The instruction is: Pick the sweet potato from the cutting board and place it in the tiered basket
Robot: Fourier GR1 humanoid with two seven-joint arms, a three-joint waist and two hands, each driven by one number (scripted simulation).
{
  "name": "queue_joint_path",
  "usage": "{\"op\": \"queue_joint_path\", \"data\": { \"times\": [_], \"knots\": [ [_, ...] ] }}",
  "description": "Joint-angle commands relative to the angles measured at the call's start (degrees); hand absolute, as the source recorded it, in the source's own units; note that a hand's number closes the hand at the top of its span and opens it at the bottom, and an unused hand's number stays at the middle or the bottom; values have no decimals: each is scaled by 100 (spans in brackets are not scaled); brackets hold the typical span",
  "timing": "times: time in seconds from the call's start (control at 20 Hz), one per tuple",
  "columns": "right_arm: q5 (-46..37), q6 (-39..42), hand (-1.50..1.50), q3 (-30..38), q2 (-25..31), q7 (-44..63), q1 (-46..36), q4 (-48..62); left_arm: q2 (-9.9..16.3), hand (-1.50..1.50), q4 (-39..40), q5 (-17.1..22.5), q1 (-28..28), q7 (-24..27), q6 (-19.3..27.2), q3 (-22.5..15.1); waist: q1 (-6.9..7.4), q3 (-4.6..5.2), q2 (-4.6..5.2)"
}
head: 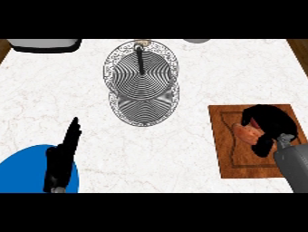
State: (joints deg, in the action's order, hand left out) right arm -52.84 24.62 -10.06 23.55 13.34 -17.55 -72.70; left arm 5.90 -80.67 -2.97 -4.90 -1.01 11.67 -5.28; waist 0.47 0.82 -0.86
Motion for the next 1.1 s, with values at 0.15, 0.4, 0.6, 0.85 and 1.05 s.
{"op": "queue_joint_path", "data": {
  "times": [0.15, 0.4, 0.6, 0.85, 1.05],
  "knots": [
    [-501, -270, 150, -907, -584, -306, -54, -482, 115, 0, -103, 137, 87, -256, -183, 123, -26, -81, 79],
    [-290, -550, 150, -637, -921, -101, 449, -1283, 67, 0, -86, 28, 223, -348, -66, 166, -75, -81, 75],
    [615, -212, 150, 157, -1241, 242, 243, -2217, -108, 0, 84, -84, -57, -51, 108, 71, -154, -79, 48],
    [1517, 218, 150, 1024, -1517, 1021, -18, -3627, -4, 0, -195, -37, -123, -195, -7, 62, -186, -79, 25],
    [1820, 537, 150, 1362, -1337, 1449, -633, -4626, -56, 0, 170, -136, 116, -121, 105, 126, -159, -75, 48]
  ]
}}
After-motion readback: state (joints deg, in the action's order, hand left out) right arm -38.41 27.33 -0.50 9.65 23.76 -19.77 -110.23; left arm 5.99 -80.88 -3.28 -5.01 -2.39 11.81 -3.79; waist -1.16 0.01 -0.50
